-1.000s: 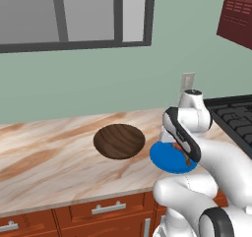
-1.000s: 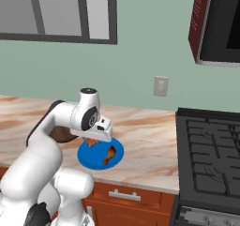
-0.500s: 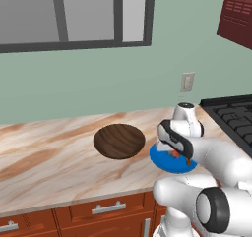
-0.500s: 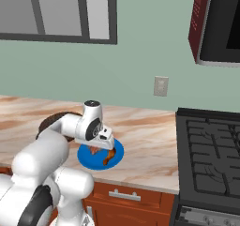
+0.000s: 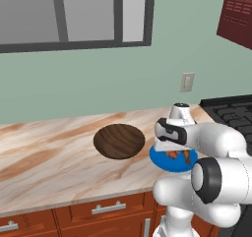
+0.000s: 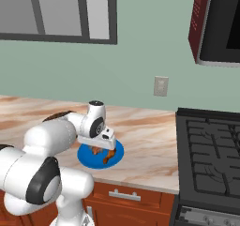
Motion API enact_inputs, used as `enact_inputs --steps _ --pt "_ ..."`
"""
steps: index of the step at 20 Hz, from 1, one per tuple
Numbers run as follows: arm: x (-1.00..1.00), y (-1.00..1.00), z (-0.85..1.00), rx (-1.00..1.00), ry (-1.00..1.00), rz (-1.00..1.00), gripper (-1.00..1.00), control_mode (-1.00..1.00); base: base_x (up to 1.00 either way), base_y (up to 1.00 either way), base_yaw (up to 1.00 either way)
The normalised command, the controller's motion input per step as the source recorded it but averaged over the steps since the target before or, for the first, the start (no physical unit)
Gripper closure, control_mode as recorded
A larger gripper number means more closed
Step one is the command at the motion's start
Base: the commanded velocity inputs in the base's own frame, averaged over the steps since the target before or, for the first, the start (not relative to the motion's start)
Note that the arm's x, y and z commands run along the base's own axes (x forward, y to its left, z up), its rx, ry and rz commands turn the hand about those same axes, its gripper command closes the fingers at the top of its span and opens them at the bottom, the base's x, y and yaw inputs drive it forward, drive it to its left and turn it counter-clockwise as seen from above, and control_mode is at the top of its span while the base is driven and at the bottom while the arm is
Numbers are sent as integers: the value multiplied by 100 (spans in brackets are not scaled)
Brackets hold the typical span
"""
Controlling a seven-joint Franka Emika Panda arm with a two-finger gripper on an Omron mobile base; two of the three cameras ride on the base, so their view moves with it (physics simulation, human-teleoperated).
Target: Place the chicken drumstick on the plate and place the sweet potato on the same plate.
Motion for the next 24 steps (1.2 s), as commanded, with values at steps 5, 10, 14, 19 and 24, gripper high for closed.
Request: enact_inputs --steps 5,10,14,19,24 --pt "5 0 -17 0 6 0 100 -100 0 0 0" --pt "0 0 -1 0 1 0 -100 -100 0 0 0" --pt "0 0 0 0 0 0 -100 -100 0 0 0" --pt "0 0 0 0 0 0 -100 -100 0 0 0" --pt "-4 0 9 0 -4 0 -100 -100 0 0 0"
